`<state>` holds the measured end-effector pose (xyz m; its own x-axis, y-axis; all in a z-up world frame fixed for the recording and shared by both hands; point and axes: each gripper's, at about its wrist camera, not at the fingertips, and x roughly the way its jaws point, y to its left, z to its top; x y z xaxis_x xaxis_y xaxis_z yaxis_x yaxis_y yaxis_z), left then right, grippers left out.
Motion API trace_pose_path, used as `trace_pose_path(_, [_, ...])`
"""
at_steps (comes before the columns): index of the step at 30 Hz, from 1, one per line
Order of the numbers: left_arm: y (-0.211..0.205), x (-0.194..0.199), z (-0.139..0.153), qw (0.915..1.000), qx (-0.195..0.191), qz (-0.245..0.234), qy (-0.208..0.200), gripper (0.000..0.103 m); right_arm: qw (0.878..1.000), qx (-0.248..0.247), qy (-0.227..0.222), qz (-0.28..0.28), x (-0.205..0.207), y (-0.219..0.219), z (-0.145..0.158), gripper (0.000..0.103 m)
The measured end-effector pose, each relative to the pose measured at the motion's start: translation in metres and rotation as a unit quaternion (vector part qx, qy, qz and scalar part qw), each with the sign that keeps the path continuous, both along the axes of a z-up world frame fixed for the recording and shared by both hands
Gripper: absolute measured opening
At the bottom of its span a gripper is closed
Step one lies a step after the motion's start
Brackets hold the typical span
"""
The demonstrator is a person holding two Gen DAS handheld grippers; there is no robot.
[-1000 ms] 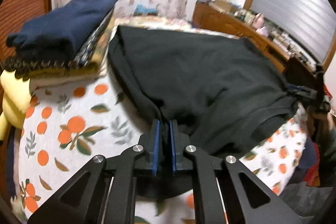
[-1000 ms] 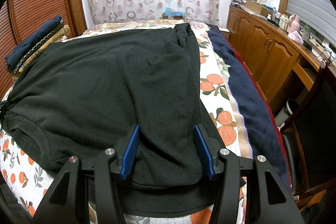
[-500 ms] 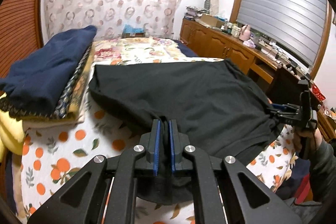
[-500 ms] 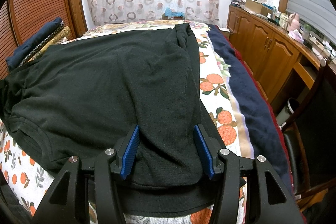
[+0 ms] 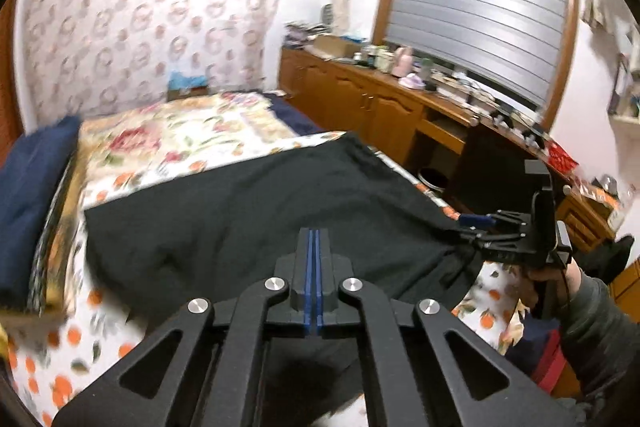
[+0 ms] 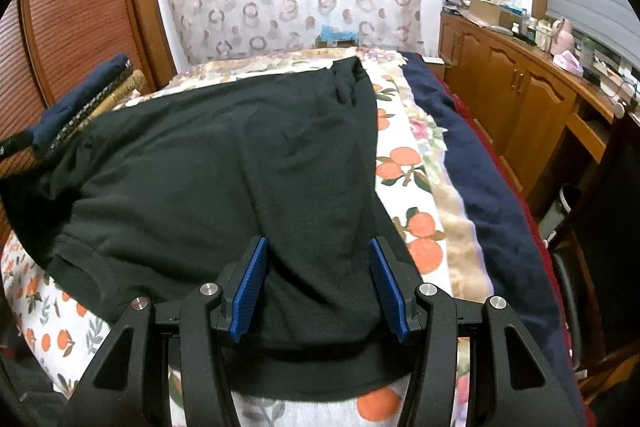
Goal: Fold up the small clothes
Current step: 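Grasp the folded T-shirt edge with the left tool and lift it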
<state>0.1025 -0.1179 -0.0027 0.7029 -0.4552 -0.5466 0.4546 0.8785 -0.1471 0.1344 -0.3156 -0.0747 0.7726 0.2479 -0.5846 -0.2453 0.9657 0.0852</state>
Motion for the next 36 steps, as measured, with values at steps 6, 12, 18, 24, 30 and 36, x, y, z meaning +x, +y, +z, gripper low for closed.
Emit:
trace_pose_path(6, [-0.008, -0.003, 0.007, 0.9997, 0.023, 0.009, -0.003, 0.002, 1.000, -0.002, -0.004, 0.006, -0.010, -0.002, -0.001, 0.055])
trace_pose_path(12, [0.036, -0.019, -0.001, 0.9971, 0.030, 0.070, 0.010, 0.047, 1.000, -0.005, -0.012, 0.022, -0.012, 0.009, 0.001, 0.055])
trace_pose_path(18, [0.070, -0.022, -0.026, 0.9920, 0.008, 0.112, 0.059, 0.078, 0.999, -0.007, -0.020, 0.035, -0.013, 0.023, 0.003, 0.055])
trace_pose_path(24, [0.061, -0.019, -0.047, 0.9902, -0.015, 0.093, 0.103, 0.079, 0.999, -0.013, -0.025, 0.037, -0.016, 0.029, 0.002, 0.055])
trace_pose_path(30, [0.053, -0.009, -0.070, 0.9859, -0.003, 0.095, 0.138, 0.079, 0.999, -0.012, -0.027, 0.040, -0.017, 0.030, 0.002, 0.055])
trace_pose_path(36, [0.052, 0.007, -0.088, 0.9839, 0.022, 0.113, 0.137, 0.049, 0.999, -0.012, -0.027, 0.039, -0.019, 0.031, 0.001, 0.055])
